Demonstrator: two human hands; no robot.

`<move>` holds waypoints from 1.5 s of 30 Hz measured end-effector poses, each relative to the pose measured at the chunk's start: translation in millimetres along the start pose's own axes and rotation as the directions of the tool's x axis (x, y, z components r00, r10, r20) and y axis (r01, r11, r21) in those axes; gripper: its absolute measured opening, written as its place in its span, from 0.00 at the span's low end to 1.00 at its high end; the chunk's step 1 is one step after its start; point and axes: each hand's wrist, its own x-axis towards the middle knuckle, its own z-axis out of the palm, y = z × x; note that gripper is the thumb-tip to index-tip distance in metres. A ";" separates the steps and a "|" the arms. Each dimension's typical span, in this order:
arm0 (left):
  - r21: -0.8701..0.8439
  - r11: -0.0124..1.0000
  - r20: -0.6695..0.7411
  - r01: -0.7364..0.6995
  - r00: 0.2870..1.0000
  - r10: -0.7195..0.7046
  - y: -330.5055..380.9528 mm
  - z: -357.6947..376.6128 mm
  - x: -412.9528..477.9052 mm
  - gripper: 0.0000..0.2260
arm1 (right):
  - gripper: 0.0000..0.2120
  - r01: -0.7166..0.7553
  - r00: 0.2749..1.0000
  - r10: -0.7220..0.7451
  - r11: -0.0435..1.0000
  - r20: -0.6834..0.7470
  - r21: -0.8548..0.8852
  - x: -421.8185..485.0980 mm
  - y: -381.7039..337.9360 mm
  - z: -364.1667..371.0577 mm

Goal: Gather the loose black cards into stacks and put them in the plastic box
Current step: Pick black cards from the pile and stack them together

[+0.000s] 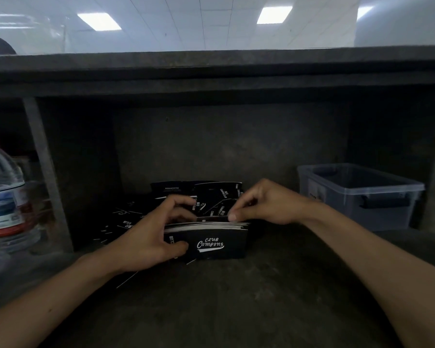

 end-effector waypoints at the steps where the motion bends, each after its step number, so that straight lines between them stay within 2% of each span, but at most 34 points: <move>1: -0.030 1.000 0.016 0.005 1.000 -0.004 -0.2 0.0 0.0 0.33 | 0.10 -0.008 0.999 0.007 1.000 0.033 0.025 0.7 -1.3 3.1; 2: -0.046 0.999 0.026 0.000 1.000 0.001 0.4 0.2 0.0 0.33 | 0.11 -0.008 1.000 0.007 0.998 0.019 0.058 2.1 -2.2 6.5; 6: 0.072 0.995 0.046 -0.064 0.997 0.061 4.6 -2.9 0.2 0.20 | 0.09 0.007 0.947 0.069 0.972 -0.314 0.236 10.6 4.4 13.7; 8: 0.110 0.992 0.076 -0.060 0.996 0.052 6.7 -6.3 -1.0 0.16 | 0.12 -0.037 0.957 0.111 0.964 -0.267 0.265 12.4 9.1 18.1; 11: 0.169 0.984 0.106 -0.046 0.994 0.028 7.7 -9.9 -1.9 0.12 | 0.18 -0.075 0.993 0.096 0.962 -0.070 0.261 14.0 12.0 28.3; 14: 0.216 0.975 0.129 -0.053 0.991 0.026 6.3 -11.5 -1.2 0.08 | 0.20 -0.088 0.996 0.087 0.979 0.013 0.184 18.2 12.8 33.5; 18: 0.222 0.974 0.153 -0.048 0.988 0.014 4.1 -12.1 -1.3 0.07 | 0.18 -0.106 0.994 0.106 0.994 -0.014 -0.007 19.9 14.8 27.3; 20: 0.229 0.972 0.165 -0.051 0.986 0.013 3.8 -12.0 -1.2 0.06 | 0.16 -0.142 0.988 0.133 0.983 -0.083 -0.117 16.1 20.0 18.1; 22: 0.231 0.972 0.161 -0.053 0.987 0.016 3.5 -11.5 -1.3 0.07 | 0.11 -0.149 0.978 0.103 0.954 -0.181 -0.261 12.7 25.2 11.2; 24: 0.221 0.974 0.155 -0.057 0.988 0.023 3.2 -10.4 -1.6 0.06 | 0.03 -0.115 0.966 0.050 0.961 -0.253 -0.250 10.7 27.3 13.3; 26: 0.212 0.976 0.149 -0.057 0.988 0.026 3.3 -9.2 -1.7 0.05 | 0.10 -0.110 0.965 0.057 0.975 -0.256 -0.195 10.9 26.1 19.7; 30: 0.183 0.982 0.139 -0.050 0.990 0.025 3.8 -7.9 -1.9 0.11 | 0.25 -0.197 0.976 0.152 0.920 -0.153 -0.338 17.2 26.2 27.1; 32: 0.160 0.986 0.121 -0.055 0.992 0.035 4.4 -6.8 -1.8 0.15 | 0.22 -0.229 0.966 0.179 0.929 -0.187 -0.292 19.4 27.3 24.5; 37: 0.126 0.991 0.076 -0.048 0.996 0.038 4.5 -3.6 -0.9 0.15 | 0.11 -0.248 0.893 0.268 0.963 -0.361 0.103 12.7 27.0 5.9; 40: 0.115 0.993 0.065 -0.036 0.997 0.028 4.1 -2.5 -0.8 0.14 | 0.03 -0.280 0.853 0.351 0.932 -0.386 0.228 8.9 26.1 -4.7; 42: 0.122 0.992 0.056 -0.036 0.998 0.029 5.0 -2.4 -0.5 0.15 | 0.03 -0.270 0.814 0.393 0.908 -0.427 0.321 9.6 27.9 -9.3; 45: 0.127 0.991 0.032 -0.032 0.999 0.028 5.4 -2.3 -0.1 0.18 | 0.09 -0.199 0.761 0.388 0.903 -0.521 0.382 13.0 31.6 -13.0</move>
